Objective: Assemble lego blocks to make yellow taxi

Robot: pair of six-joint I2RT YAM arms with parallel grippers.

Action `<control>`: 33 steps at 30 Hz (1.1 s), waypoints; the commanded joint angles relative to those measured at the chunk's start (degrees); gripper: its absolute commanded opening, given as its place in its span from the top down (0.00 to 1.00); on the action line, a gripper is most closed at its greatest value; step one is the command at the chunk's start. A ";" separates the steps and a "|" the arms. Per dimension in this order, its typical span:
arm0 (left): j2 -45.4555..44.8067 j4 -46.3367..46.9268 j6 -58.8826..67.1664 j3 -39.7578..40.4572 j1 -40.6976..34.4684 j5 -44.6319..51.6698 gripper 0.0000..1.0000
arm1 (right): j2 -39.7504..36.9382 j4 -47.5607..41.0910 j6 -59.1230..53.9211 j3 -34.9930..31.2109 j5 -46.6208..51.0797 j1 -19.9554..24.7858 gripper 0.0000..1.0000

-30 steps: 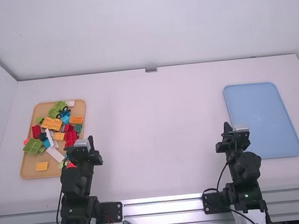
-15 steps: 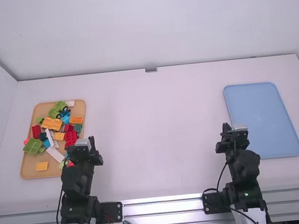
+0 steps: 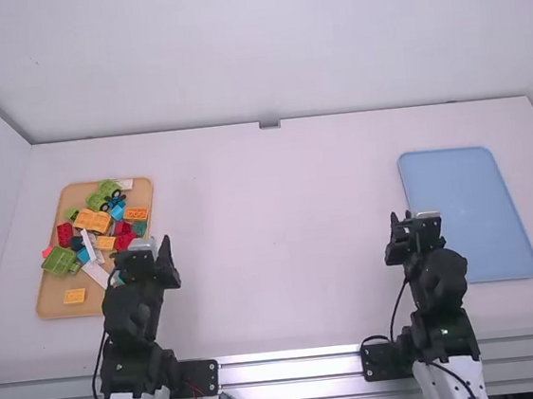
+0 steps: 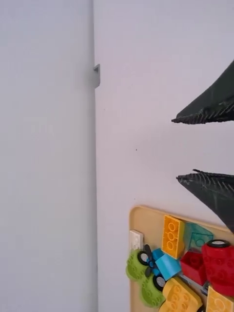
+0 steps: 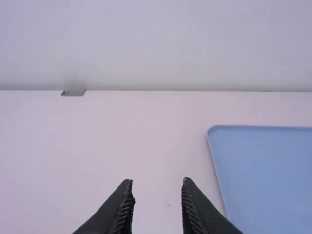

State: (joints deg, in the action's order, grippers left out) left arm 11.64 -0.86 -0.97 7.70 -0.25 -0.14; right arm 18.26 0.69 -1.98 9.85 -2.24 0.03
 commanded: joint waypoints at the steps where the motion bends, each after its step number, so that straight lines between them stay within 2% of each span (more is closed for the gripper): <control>1: 2.36 -0.16 -1.77 3.38 -0.49 -1.71 0.67 | 3.35 0.44 -0.69 4.03 -1.26 0.25 0.67; 9: 13.04 3.67 -4.45 12.78 -0.84 -4.73 0.52 | 12.83 0.69 -1.72 10.30 -2.94 0.02 0.52; 16: 28.65 11.11 -5.70 27.55 -1.20 -6.55 0.37 | 22.54 1.05 -2.95 16.48 -3.98 -1.11 0.37; 24: 40.92 9.83 -7.36 36.71 -1.48 -8.75 0.24 | 31.06 1.20 -3.91 21.91 -4.71 -1.28 0.24; 27: 45.01 9.81 -12.87 40.18 -1.48 -13.08 0.19 | 34.16 1.44 -4.25 23.89 -5.31 -1.32 0.19; 33: 55.77 20.90 -23.84 53.06 3.35 -15.62 0.10 | 39.50 1.69 -4.84 27.30 -6.05 -1.46 0.10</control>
State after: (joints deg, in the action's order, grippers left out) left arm 64.66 18.87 -18.55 56.23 0.99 -13.30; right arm 56.51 2.09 -6.44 34.50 -7.57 -1.13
